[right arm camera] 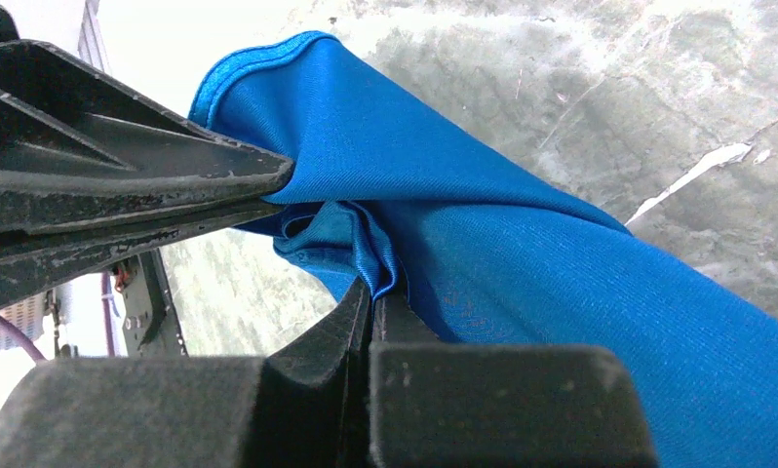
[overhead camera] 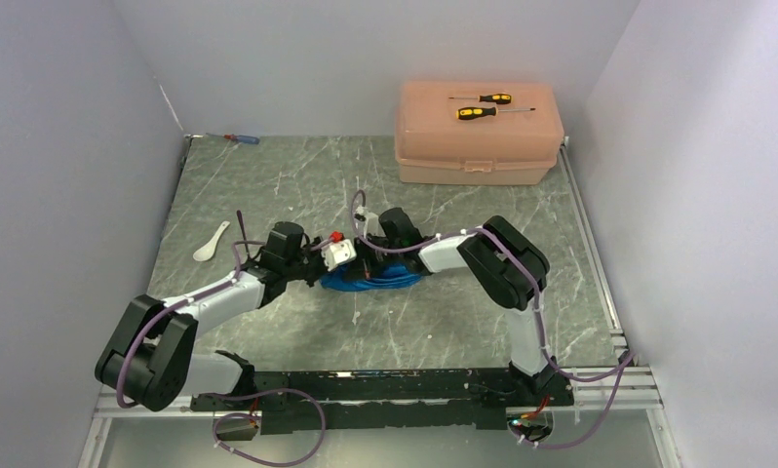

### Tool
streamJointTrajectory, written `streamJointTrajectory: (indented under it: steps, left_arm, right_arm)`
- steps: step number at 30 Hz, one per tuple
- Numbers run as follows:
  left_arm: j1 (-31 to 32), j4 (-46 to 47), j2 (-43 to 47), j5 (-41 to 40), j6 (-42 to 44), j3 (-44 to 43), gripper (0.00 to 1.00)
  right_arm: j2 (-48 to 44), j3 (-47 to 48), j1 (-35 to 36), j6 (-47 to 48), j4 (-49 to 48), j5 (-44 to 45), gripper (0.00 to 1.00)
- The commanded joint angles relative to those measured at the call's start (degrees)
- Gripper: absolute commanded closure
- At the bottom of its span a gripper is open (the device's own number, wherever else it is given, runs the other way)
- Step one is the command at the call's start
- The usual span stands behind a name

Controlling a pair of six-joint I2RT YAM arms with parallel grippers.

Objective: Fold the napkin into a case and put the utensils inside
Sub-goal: Grasp the top corner of the smaller rectangle folded napkin from the folded napkin.

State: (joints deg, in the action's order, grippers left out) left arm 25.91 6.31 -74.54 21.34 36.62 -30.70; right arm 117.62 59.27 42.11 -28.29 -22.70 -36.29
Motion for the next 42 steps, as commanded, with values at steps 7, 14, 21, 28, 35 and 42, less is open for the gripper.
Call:
streamJointTrajectory:
  steps: [7, 14, 21, 28, 35, 42]
  left_arm:
    - [0.04, 1.75, 2.25, 3.93, 5.10, 0.54, 0.97]
    - [0.02, 1.59, 2.32, 4.73, 12.35, 3.16, 0.97]
    - [0.19, 1.61, 2.38, 6.57, 16.17, 4.56, 0.97]
    - [0.59, -0.68, 1.90, 8.53, 19.02, 4.01, 0.97]
    - [0.74, -6.05, -0.18, 11.41, 26.31, 3.02, 0.97]
    - [0.72, -12.50, -2.98, 11.10, 40.97, 5.35, 0.97]
  right_arm:
    - [3.17, 9.30, -0.91, 3.76, 20.66, 0.03, 1.00]
    - [6.36, 19.05, -1.30, 6.50, 27.74, -8.25, 1.00]
    - [10.70, 26.88, -2.30, 11.90, 35.71, -15.47, 1.00]
    - [14.00, 32.70, -3.14, 11.39, 38.13, -18.70, 1.00]
    - [16.44, 34.87, -3.41, 10.64, 37.94, -19.81, 1.00]
    - [14.60, 31.76, -3.28, 7.90, 31.90, -22.04, 1.00]
